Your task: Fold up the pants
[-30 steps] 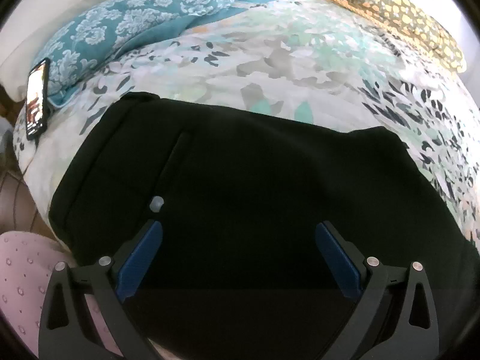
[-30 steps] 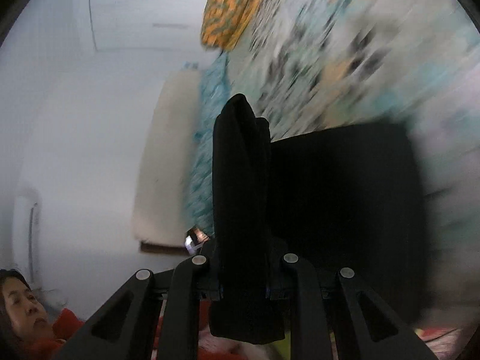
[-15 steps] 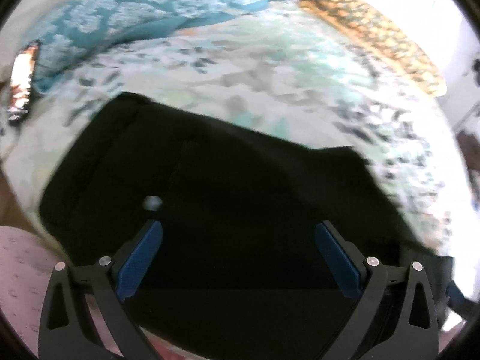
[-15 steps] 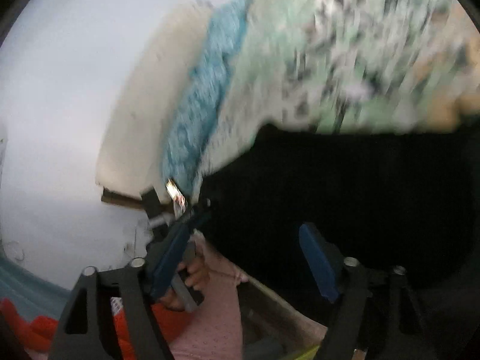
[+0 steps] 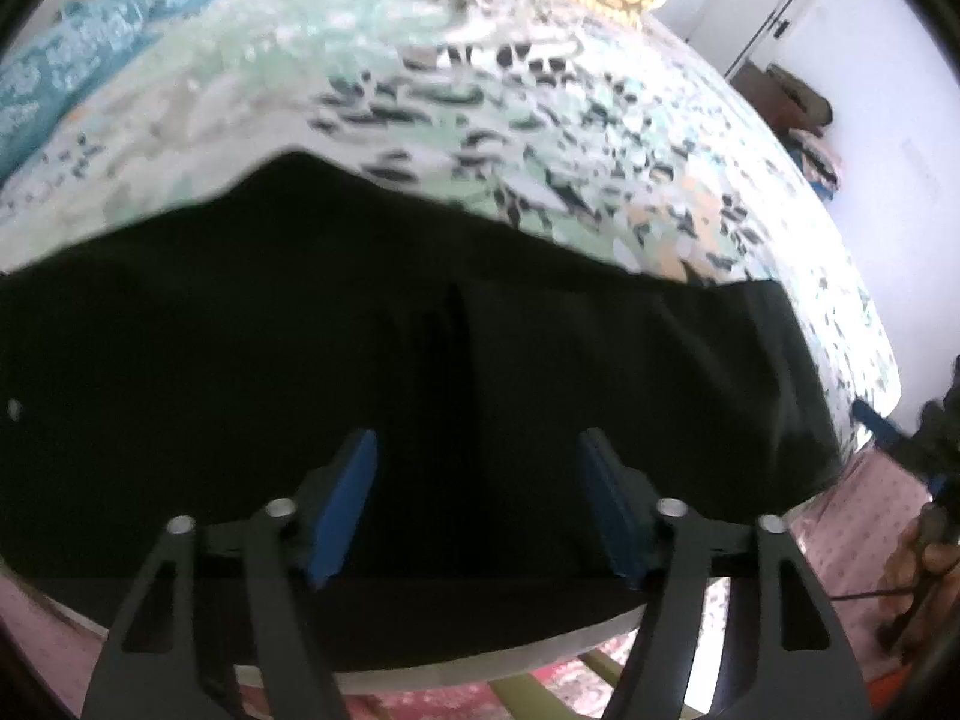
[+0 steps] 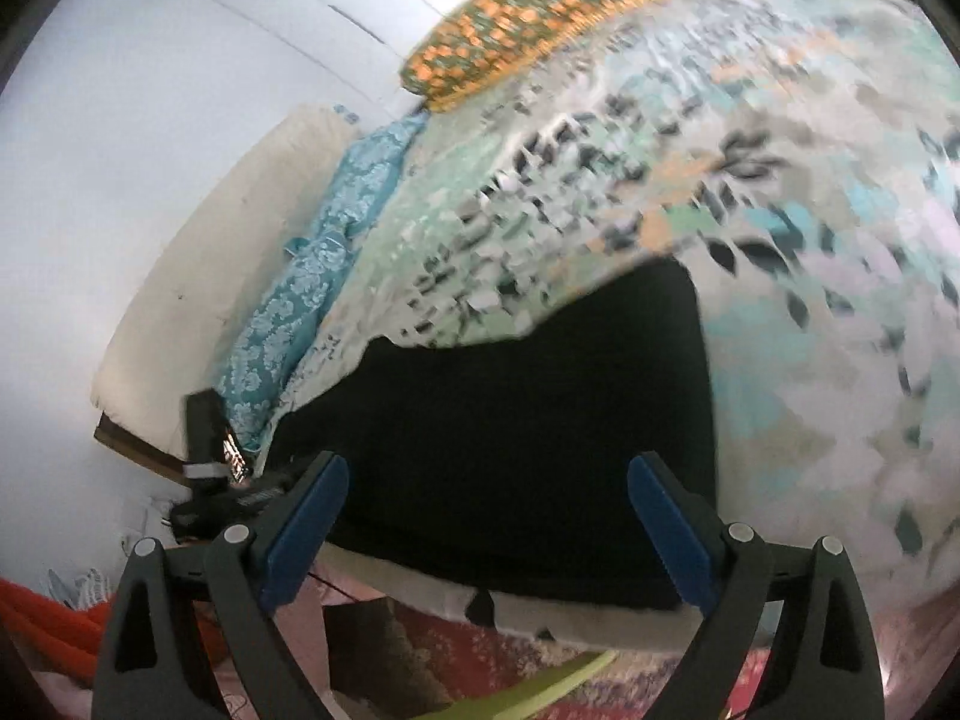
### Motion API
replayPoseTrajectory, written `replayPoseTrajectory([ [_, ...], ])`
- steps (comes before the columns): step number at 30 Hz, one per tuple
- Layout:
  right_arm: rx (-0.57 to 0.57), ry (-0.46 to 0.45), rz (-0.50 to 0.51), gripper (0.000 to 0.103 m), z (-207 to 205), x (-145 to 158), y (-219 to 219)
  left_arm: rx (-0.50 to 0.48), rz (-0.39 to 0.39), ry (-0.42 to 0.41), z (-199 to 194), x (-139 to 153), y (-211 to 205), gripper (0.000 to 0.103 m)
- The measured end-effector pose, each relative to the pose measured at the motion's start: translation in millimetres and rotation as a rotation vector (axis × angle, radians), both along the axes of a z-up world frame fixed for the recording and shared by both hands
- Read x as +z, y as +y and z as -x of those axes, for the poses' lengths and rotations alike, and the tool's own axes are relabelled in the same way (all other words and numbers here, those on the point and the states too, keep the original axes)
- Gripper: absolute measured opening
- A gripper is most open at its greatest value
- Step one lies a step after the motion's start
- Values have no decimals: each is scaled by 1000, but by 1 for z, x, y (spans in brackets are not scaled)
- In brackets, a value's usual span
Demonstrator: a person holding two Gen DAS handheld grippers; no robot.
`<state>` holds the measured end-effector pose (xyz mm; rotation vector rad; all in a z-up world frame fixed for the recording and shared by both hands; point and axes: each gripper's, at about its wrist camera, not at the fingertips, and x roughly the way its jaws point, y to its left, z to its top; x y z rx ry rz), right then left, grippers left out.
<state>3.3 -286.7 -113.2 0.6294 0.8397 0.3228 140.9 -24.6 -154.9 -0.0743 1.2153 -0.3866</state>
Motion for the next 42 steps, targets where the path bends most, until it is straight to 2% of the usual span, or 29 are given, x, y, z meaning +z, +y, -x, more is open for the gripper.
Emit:
replayPoseTrajectory([
  [1,5,-12,20,94,-1,5,0,-11,-4,16,1,-4,-2,62],
  [2,12,-29,51,94,0,9,1,-31,-15,28,0,-9,-8,51],
  [3,12,-34,66,94,-1,9,3,-46,-24,38,0,-12,-12,21],
  [4,11,-34,76,94,0,9,4,-49,-45,43,2,-16,-16,9],
  [8,-26,-23,146,94,5,10,-2,-16,-23,15,9,-4,-6,8],
  [12,-125,15,350,94,8,17,-11,25,-66,-13,13,3,20,8],
  [13,-125,33,429,94,6,17,-7,43,-82,-3,10,0,25,8],
  [14,-103,28,461,94,4,18,-1,60,-91,18,8,-6,31,8],
  [16,15,-35,443,94,0,22,21,56,-95,31,5,-12,29,8],
  [18,171,-73,320,94,-5,20,45,29,-132,9,6,-10,21,9],
  [19,243,-49,273,94,-12,11,57,22,-139,5,6,-10,19,9],
  [21,314,154,230,94,-32,-28,72,25,-135,15,4,-12,20,15],
  [23,306,268,202,95,-40,-62,73,49,-90,39,1,-12,30,24],
  [24,305,240,210,95,-40,-61,73,74,-60,53,-3,-10,36,36],
  [25,312,215,230,95,-40,-58,74,111,-5,62,-6,-6,47,41],
  [26,318,224,242,95,-42,-56,75,181,54,56,-9,1,65,63],
  [27,311,222,249,95,-42,-51,74,224,61,39,-9,6,75,81],
  [28,301,203,250,95,-40,-47,73,281,59,1,-8,14,87,84],
  [30,267,92,279,95,-31,-25,69,327,63,-61,-7,28,100,84],
  [32,231,11,338,95,-22,-6,66,321,70,-113,-3,41,96,84],
  [34,173,-62,409,96,-17,10,60,256,51,-153,2,47,75,85],
  [36,128,-61,480,99,-20,13,54,136,1,-177,5,46,39,86],
  [38,136,-23,504,99,-25,4,54,66,-36,-170,4,39,16,86],
  [42,160,39,551,99,-29,-13,61,0,-122,-137,2,11,-7,86],
])
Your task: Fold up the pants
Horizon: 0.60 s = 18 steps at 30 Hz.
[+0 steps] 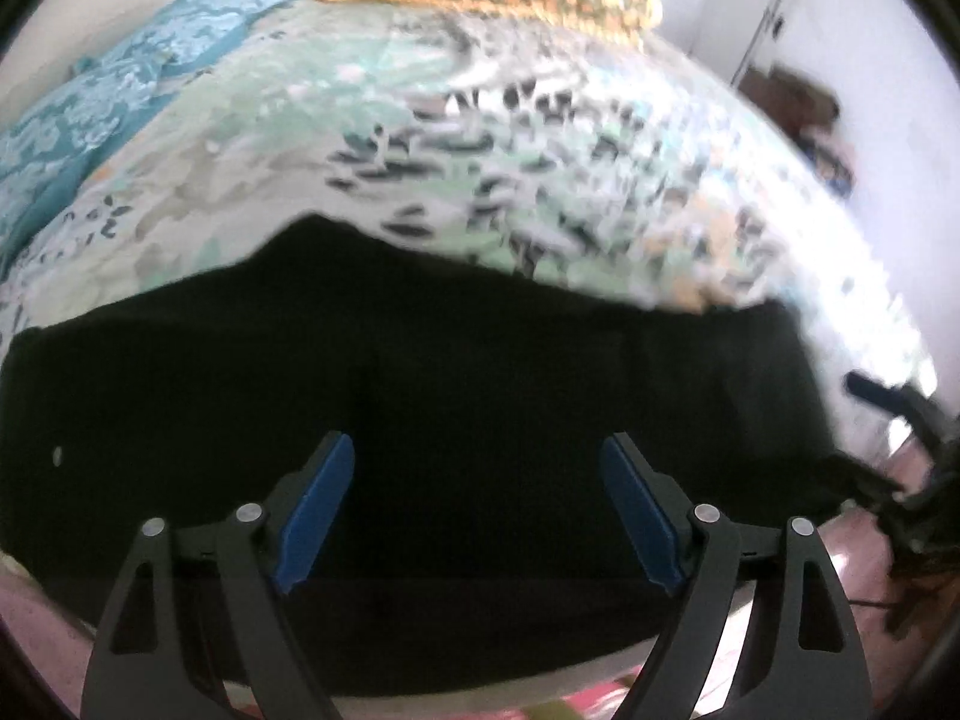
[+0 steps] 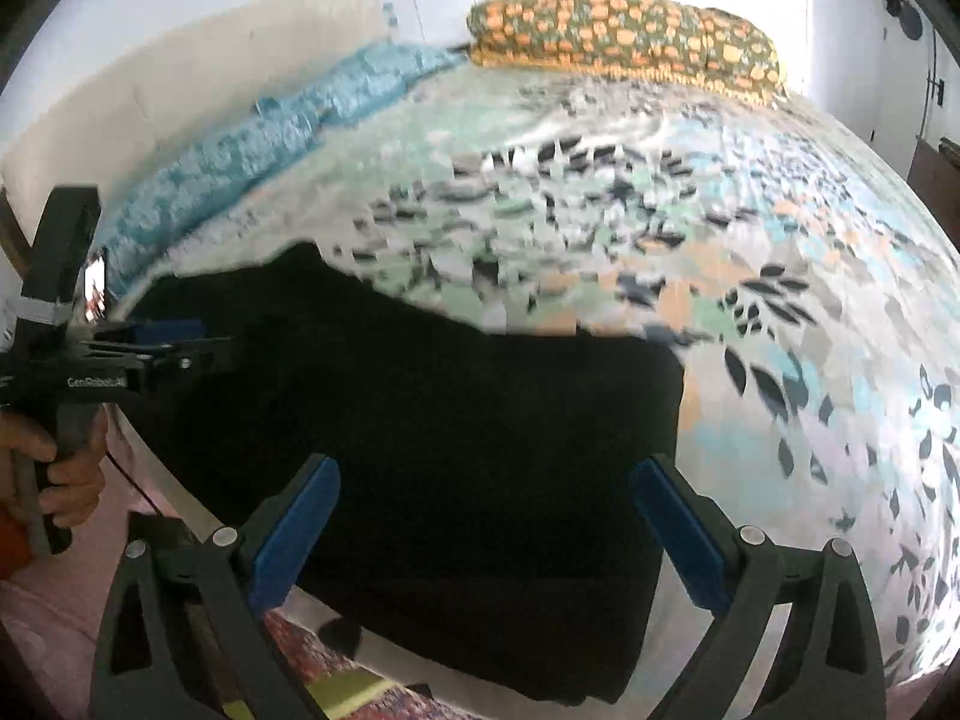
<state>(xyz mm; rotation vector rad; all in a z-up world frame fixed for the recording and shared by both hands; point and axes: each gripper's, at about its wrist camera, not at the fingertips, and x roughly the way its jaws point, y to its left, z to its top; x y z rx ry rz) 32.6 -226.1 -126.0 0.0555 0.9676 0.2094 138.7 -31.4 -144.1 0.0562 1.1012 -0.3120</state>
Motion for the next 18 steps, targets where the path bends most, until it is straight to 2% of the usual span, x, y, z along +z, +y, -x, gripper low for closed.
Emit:
replayPoseTrajectory([
  [3,4,97,29,99,-3,-27,7,-33,-124,48,1,-30,-9,86],
  [5,1,148,62,101,-5,-44,10,-63,-157,24,7,-35,-12,88],
  [6,9,136,81,103,-3,-46,13,-76,-167,13,9,-34,-12,90],
  [9,-3,143,51,103,-7,-39,8,-76,-161,23,8,-34,-11,91],
  [11,-31,93,14,103,-4,-22,2,-72,-143,27,7,-36,-9,91],
  [14,-55,14,10,103,-4,5,-4,-75,-153,21,8,-36,-10,92],
  [16,-65,22,5,103,-13,9,-4,-73,-155,17,8,-37,-12,94],
  [18,-72,60,-17,103,-20,0,-2,-74,-155,17,7,-37,-12,94],
])
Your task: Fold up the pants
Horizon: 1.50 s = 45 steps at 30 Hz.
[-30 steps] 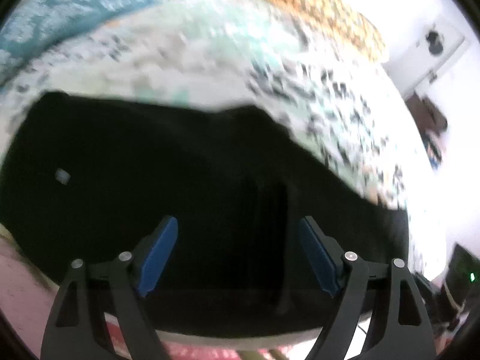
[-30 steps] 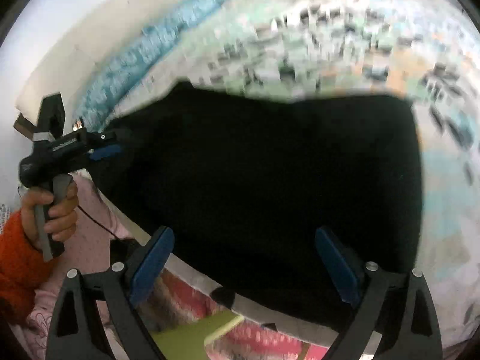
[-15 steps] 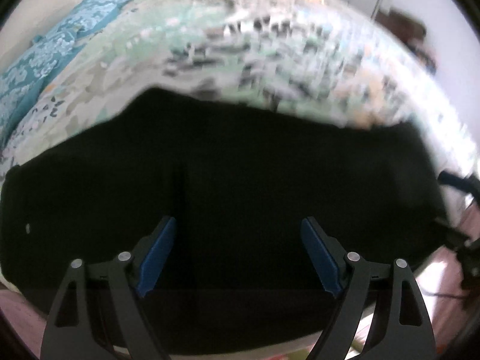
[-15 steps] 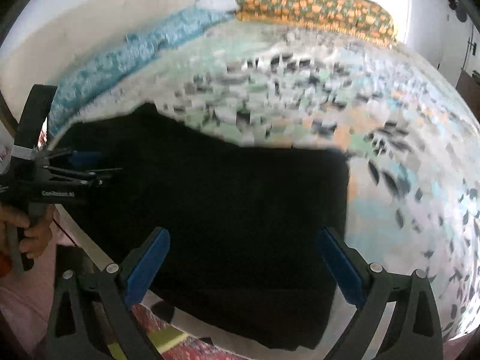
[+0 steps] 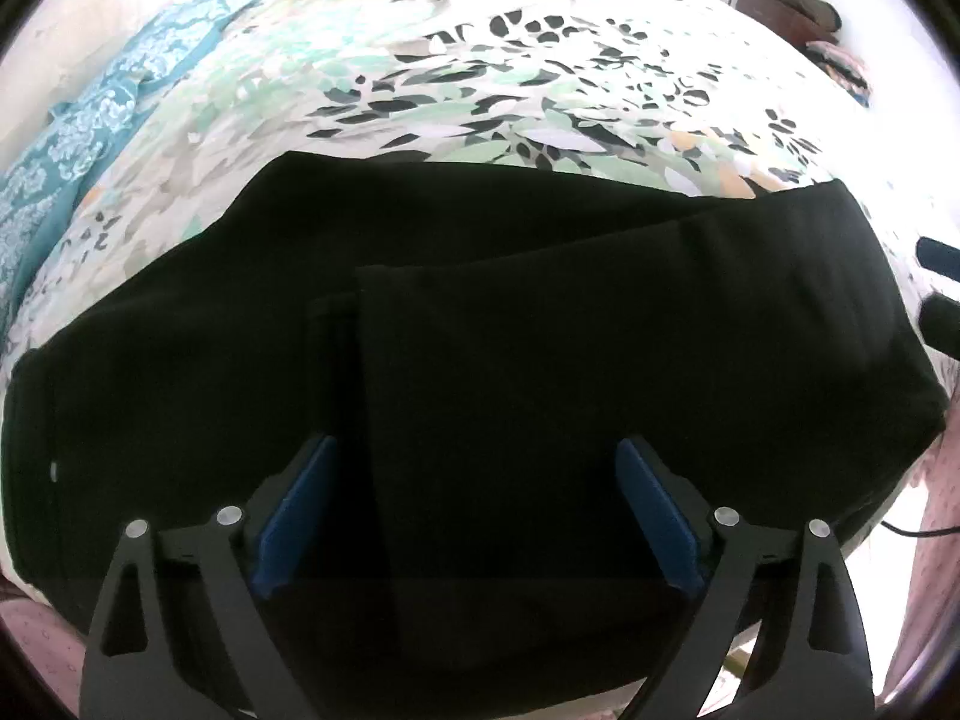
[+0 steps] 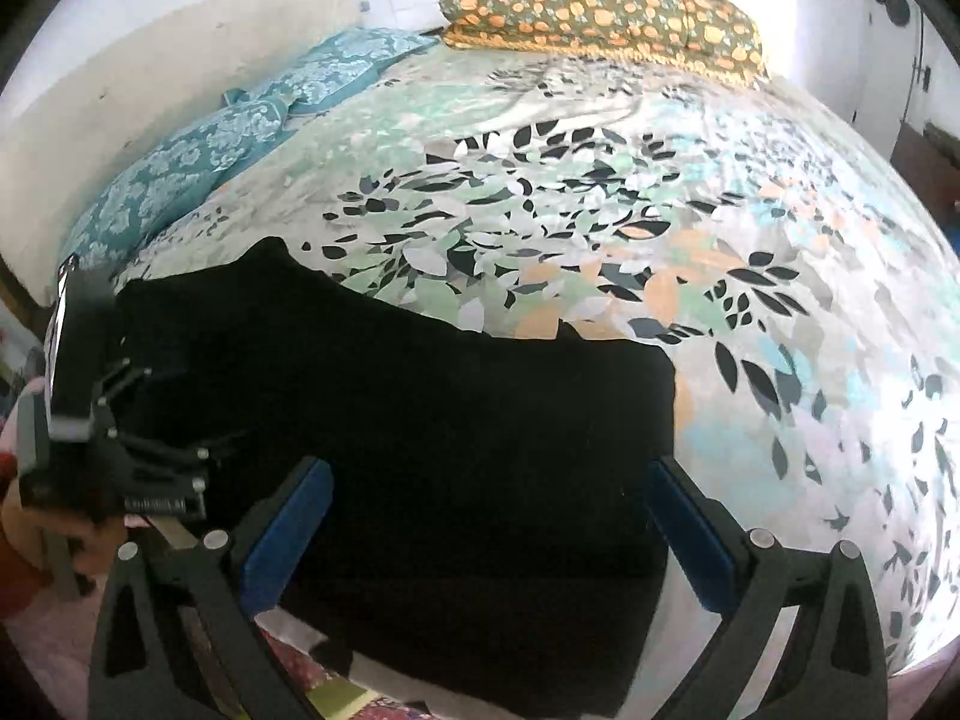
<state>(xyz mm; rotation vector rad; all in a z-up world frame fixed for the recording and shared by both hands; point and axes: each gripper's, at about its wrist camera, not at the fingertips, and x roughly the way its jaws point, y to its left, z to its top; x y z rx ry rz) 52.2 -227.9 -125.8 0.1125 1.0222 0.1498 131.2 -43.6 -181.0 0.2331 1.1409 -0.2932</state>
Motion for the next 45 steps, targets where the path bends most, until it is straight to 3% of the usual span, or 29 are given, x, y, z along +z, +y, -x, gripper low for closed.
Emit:
replayPoseTrajectory([
  [2,2,35,5,103,-3,-13,5,1,2,0,0,-1,0,95],
  [5,16,122,95,103,-7,-40,16,7,1,-4,0,-1,0,97],
  [7,41,112,130,103,-4,-36,21,10,-5,-5,0,-2,1,100],
  [10,28,66,101,103,-9,-16,18,32,7,13,-3,-4,4,103],
  [13,-1,84,99,103,-24,-15,10,40,24,26,-6,-5,7,103],
  [17,-5,239,85,103,-45,-52,1,36,20,21,-4,-6,6,103],
  [23,-6,142,72,103,-33,-12,11,32,19,19,-4,-6,7,103],
  [28,19,64,75,103,2,14,18,33,19,22,-4,-5,7,103],
  [29,29,70,73,103,6,11,21,33,19,23,-4,-5,7,103],
  [33,52,240,84,103,13,-46,24,34,20,24,-4,-6,7,103],
  [35,34,191,71,103,16,-45,23,29,15,19,-3,-6,6,103],
  [38,34,229,83,103,10,-47,25,27,21,19,-3,-6,7,103],
  [45,15,212,115,103,10,-48,28,52,36,41,-5,-4,12,102],
])
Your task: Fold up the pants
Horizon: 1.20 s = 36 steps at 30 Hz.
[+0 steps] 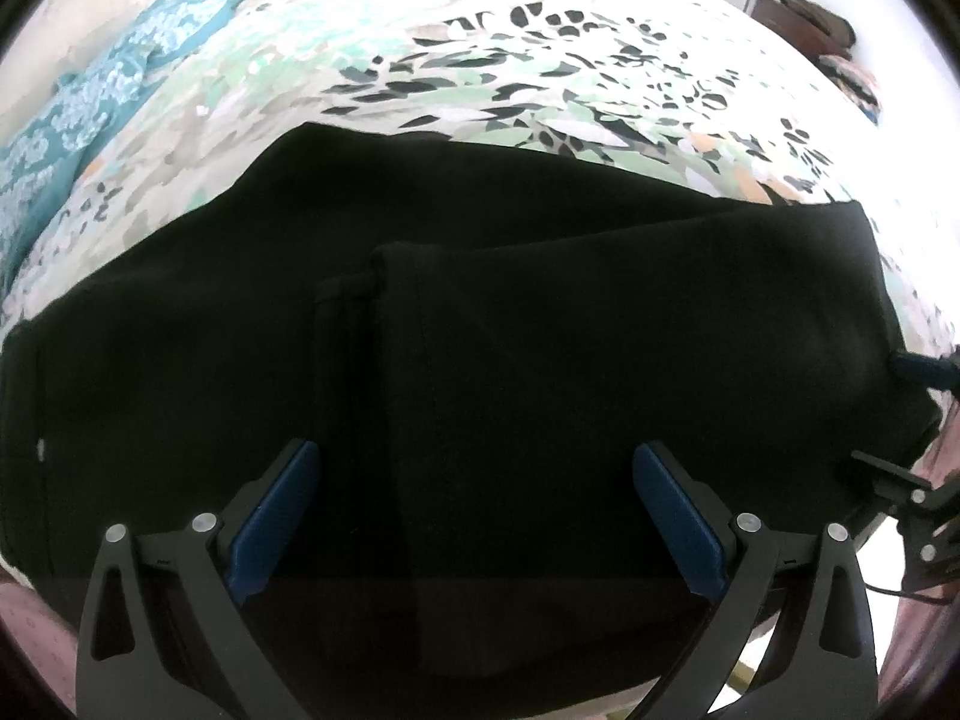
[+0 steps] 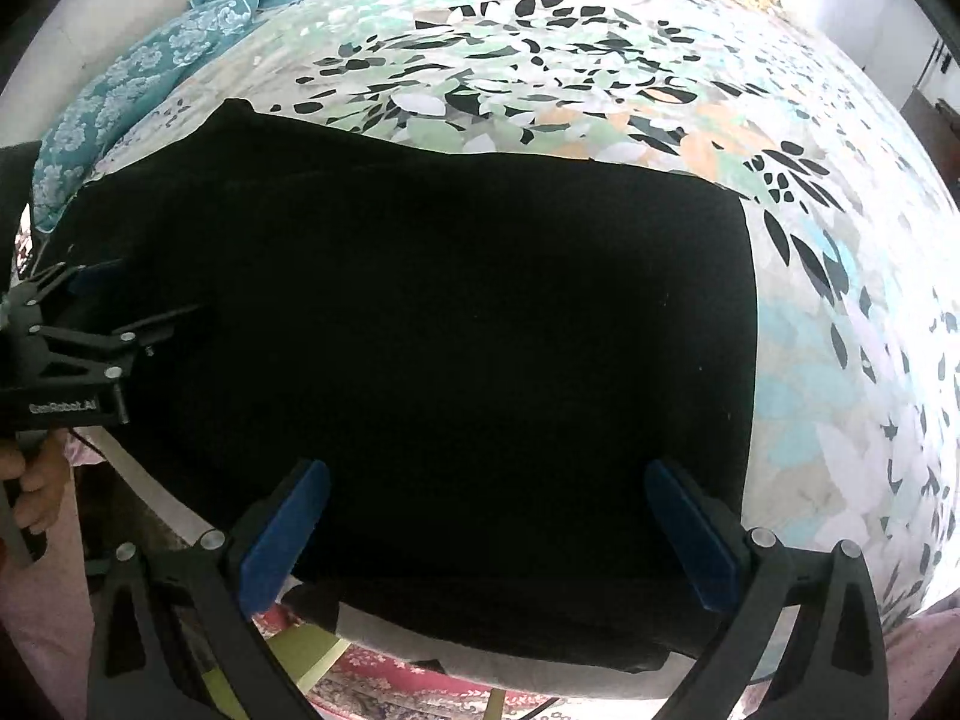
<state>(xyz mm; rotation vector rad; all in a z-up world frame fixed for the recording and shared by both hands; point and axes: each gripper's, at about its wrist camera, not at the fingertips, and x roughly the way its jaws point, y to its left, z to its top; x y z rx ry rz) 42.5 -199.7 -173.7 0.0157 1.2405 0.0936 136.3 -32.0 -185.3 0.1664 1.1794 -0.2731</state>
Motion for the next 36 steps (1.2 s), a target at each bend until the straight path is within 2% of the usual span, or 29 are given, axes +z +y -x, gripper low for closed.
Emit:
replayPoseTrajectory([
  [7,6,7,-2,103,-3,-3,-2,86,51,18,-13,23,31,101],
  [9,11,21,-4,103,-5,-2,-2,99,72,-6,-26,43,52,101],
  [13,18,32,-7,103,-7,-3,-2,234,118,-90,-54,89,131,101],
  [16,10,28,7,103,-9,-4,1,439,175,-106,-71,104,217,101],
  [17,5,24,13,103,-10,-5,2,522,200,-94,-74,100,249,101],
  [19,-8,15,22,103,-11,-5,4,646,217,-12,-79,79,298,101],
  [21,-16,10,26,103,-12,-5,4,655,199,55,-78,54,320,101],
  [25,-12,4,23,103,-11,-5,3,603,145,123,-79,15,326,101],
  [27,-14,6,24,103,-11,-5,3,590,177,148,-81,2,325,103],
  [29,-14,7,27,103,-12,-5,3,618,246,168,-81,-11,333,103],
  [31,-12,0,27,103,-11,-5,3,632,266,152,-79,-14,334,103],
  [33,-8,-12,26,103,-10,-5,2,633,240,130,-77,-14,325,103],
  [36,-6,-18,26,103,-10,-5,3,588,242,172,-82,-16,311,103],
])
